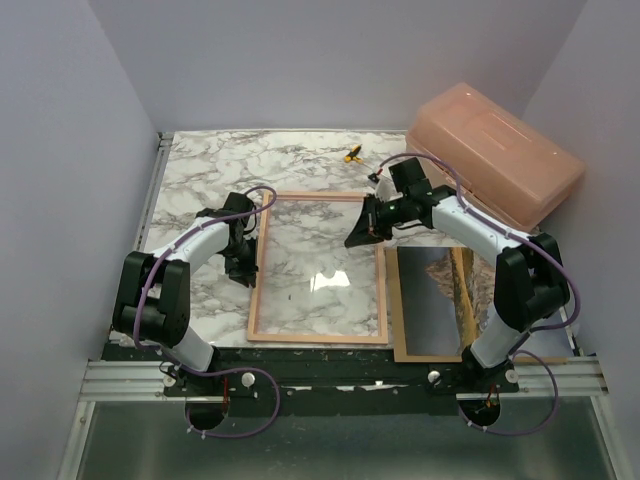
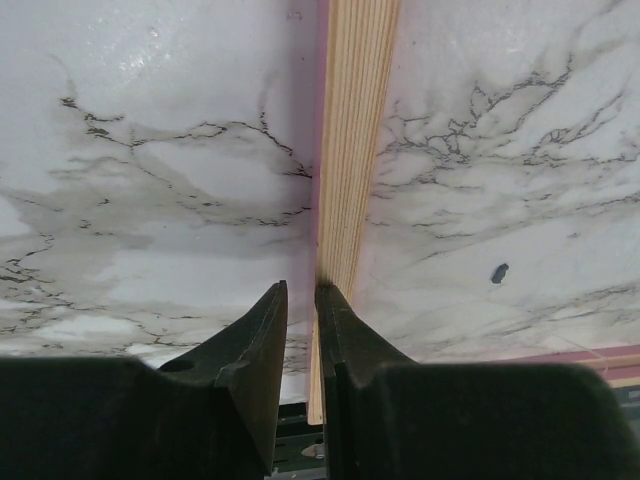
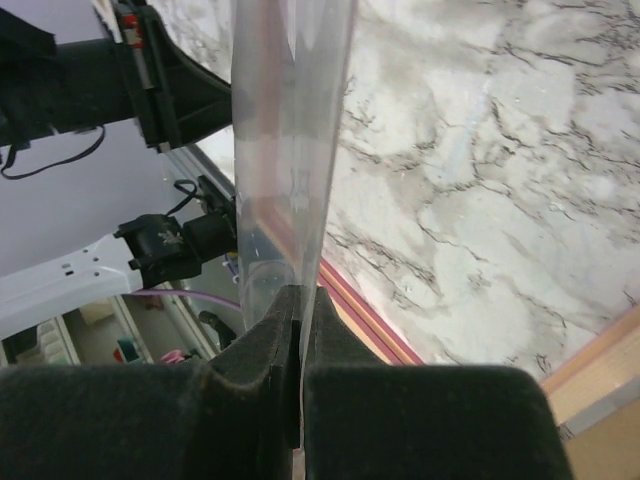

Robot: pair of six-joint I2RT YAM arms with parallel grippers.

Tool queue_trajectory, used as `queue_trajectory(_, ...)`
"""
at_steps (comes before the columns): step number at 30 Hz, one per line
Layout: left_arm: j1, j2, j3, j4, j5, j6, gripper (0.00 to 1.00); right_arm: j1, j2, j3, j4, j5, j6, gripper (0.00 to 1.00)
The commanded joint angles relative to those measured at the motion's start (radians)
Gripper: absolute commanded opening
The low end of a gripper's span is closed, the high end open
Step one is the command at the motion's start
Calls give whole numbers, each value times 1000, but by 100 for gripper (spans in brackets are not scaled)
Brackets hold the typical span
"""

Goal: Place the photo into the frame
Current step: Place the photo frame item in the photo frame.

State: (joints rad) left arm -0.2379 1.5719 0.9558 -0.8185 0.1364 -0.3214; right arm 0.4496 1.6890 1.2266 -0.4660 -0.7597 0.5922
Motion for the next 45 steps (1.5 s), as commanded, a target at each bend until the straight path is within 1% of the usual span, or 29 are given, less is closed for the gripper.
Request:
queue_trajectory(1,-17,42,-20,22,-1,-1,21,24,45,28,-112,94,-62,0)
queue_trajectory(11,-20,43,-20,21,-1,-1,21,23,76,30,-126,102,-62,0)
queue_trajectory(15,-20,45,-19,21,-1,-1,21,23,79,19,-97,81,-56,0)
queue_trajectory(26,-21,47,-19,21,0,-1,21,23,101,69,-120,73,-43,0)
queue_trajectory(34,-23,47,-19,21,2,-1,21,20,103,14,-130,91,3,0)
queue_trajectory(45,-23,48,-19,21,3,1,21,14,65,-8,-178,128,8,0)
